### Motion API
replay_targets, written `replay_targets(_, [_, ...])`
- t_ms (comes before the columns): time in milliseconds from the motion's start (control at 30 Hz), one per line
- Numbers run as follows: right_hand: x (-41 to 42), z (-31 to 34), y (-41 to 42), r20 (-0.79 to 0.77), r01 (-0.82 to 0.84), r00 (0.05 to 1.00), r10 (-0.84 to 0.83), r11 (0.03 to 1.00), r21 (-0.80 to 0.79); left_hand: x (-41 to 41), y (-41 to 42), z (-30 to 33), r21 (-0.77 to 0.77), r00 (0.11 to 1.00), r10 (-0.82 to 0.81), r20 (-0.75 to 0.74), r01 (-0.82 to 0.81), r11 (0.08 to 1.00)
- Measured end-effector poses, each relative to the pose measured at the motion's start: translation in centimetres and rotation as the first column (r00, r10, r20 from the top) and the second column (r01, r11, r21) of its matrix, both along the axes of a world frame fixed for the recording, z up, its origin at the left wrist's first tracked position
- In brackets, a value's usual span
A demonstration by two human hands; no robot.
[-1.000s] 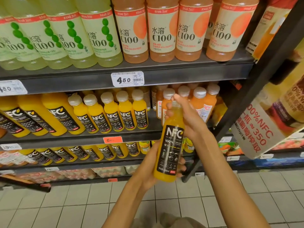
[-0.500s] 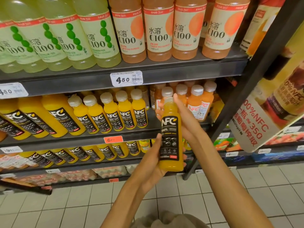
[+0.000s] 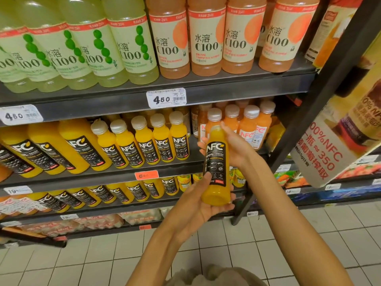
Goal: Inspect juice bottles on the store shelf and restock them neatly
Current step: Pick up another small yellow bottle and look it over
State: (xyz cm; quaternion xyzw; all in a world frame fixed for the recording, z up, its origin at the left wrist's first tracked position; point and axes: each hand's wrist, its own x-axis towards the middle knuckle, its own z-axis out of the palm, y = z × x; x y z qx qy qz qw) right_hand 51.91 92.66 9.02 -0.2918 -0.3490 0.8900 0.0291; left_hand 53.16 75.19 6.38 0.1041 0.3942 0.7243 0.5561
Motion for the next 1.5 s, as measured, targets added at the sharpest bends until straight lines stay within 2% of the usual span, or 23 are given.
replay_targets(133, [0.0, 0.2, 0.5, -0.037, -0.077, 0.996, 0.080, 0.994, 0.076, -0.3, -0.3, -0.8, -0.009, 1.000, 0.008, -0.025, -0.008, 1.000])
replay_targets(300, [0.0, 1.1, 0.4, -0.303, -0.039, 0.949, 0.082, 0.988, 0.147, -1.3, -0.7, -1.4, 0.026, 0.999, 0.019, -0.047, -0.018, 1.000])
replay_targets(500, [1.2, 2.1, -0.4, -0.391, -0.052, 0.894, 0.220, 0.916, 0.397, -3.1, -1.3, -2.2, 0.007, 0.973, 0.000, -0.231, 0.001, 1.000])
replay_targets(667, [2.4, 2.1, -1.0, -0.497, -0.039, 0.835, 0.236, 0.926, 0.375, -4.1, -1.3, -2.8, -0.037, 0.919, -0.014, -0.393, 0.000, 0.999])
replay_targets(833, [2.9, 2.4, -1.7, -0.511, -0.013, 0.804, 0.302, 0.870, 0.494, -4.7, -0.4, -2.8, -0.116, 0.844, -0.021, -0.536, -0.049, 0.992])
replay_targets(1000, [3.2, 3.2, -2.1, -0.463, 0.053, 0.816, 0.345, 0.754, 0.655, -4.8, 0.2, -2.0, -0.081, 0.785, 0.034, -0.619, -0.107, 0.991])
replay_targets(1100, [3.3, 3.2, -1.6, -0.429, 0.085, 0.840, 0.331, 0.702, 0.707, -4.6, 0.3, -1.9, -0.075, 0.778, 0.036, -0.627, -0.106, 0.991])
replay_targets(1200, [2.9, 3.1, -1.0, -0.419, 0.094, 0.872, 0.254, 0.752, 0.653, -4.3, 0.1, -2.0, -0.118, 0.803, -0.006, -0.597, -0.080, 0.990])
replay_targets(1333, [1.6, 1.6, -0.6, -0.357, 0.158, 0.934, 0.028, 0.862, 0.481, -3.9, -0.1, -2.0, -0.205, 0.810, -0.082, -0.580, -0.047, 0.978])
replay_targets(1400, [1.2, 0.7, -0.4, -0.333, 0.165, 0.942, -0.037, 0.916, 0.366, -3.8, 0.0, -2.1, -0.250, 0.852, -0.105, -0.512, -0.031, 0.968])
replay_targets(1500, [1.2, 0.1, -0.4, -0.322, 0.109, 0.945, -0.052, 0.981, 0.162, -3.5, 0.0, -2.5, -0.174, 0.925, -0.085, -0.371, 0.021, 0.984])
